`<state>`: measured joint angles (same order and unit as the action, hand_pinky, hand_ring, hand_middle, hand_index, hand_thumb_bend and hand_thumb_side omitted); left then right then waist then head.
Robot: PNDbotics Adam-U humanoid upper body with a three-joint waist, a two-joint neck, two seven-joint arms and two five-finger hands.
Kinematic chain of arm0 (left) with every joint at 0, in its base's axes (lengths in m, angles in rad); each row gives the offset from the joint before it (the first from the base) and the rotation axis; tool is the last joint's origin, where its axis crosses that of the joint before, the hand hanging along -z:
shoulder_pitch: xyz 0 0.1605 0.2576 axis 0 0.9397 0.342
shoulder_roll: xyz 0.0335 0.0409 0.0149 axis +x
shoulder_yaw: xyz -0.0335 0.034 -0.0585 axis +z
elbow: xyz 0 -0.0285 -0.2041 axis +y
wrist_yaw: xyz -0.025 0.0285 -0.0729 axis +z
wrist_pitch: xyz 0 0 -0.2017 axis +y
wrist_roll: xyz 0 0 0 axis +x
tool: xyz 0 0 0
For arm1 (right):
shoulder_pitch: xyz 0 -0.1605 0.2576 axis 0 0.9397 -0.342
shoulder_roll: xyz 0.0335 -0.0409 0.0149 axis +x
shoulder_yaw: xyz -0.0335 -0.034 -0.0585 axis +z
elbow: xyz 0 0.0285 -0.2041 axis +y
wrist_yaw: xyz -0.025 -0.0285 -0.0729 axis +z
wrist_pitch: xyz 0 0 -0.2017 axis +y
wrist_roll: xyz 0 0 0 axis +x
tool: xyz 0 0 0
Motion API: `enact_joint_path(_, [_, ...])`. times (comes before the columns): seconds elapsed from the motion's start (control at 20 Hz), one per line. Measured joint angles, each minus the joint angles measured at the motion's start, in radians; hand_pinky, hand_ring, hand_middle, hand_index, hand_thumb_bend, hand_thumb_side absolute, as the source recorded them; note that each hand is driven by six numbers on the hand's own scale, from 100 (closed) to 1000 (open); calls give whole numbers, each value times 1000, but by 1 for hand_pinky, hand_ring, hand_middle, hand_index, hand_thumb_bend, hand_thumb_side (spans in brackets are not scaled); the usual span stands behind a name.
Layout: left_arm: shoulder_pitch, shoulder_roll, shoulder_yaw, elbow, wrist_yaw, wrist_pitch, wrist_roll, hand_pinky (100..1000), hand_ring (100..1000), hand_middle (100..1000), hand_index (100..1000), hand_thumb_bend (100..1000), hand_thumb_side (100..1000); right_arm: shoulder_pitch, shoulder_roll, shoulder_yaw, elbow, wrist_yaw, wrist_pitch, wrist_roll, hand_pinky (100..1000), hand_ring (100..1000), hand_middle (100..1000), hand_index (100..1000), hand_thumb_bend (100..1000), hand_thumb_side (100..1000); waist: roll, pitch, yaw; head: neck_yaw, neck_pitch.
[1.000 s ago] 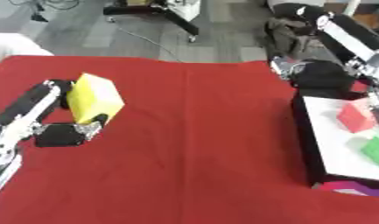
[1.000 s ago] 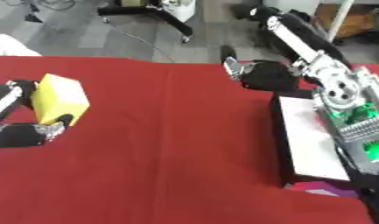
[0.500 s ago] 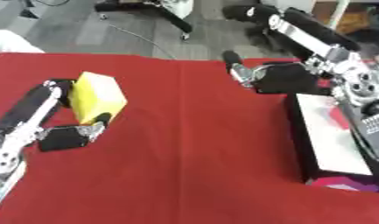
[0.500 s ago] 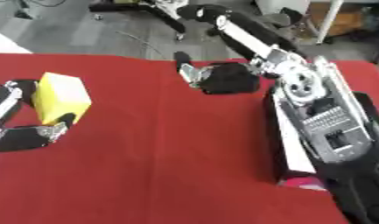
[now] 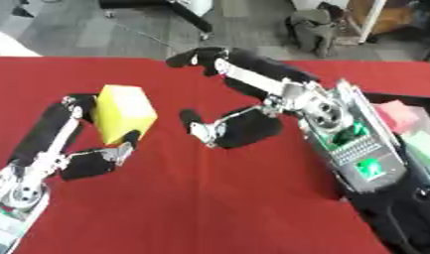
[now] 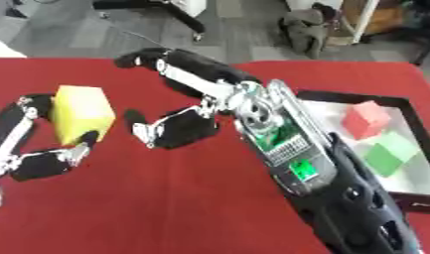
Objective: Pick up the objects with one hand, pass them to the other hand, and then place them into the box on the other side of the table.
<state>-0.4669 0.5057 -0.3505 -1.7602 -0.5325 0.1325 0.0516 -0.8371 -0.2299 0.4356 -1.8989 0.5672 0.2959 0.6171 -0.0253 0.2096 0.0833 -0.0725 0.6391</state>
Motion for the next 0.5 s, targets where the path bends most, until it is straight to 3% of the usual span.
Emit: enact_joint_path(0.5, [2, -12, -25, -14, -66, -65, 21, 596, 497, 518, 620, 100, 468, -14, 59, 28, 49, 89, -66, 78, 953, 1000, 955, 978, 100, 224, 0, 0, -1, -1, 27])
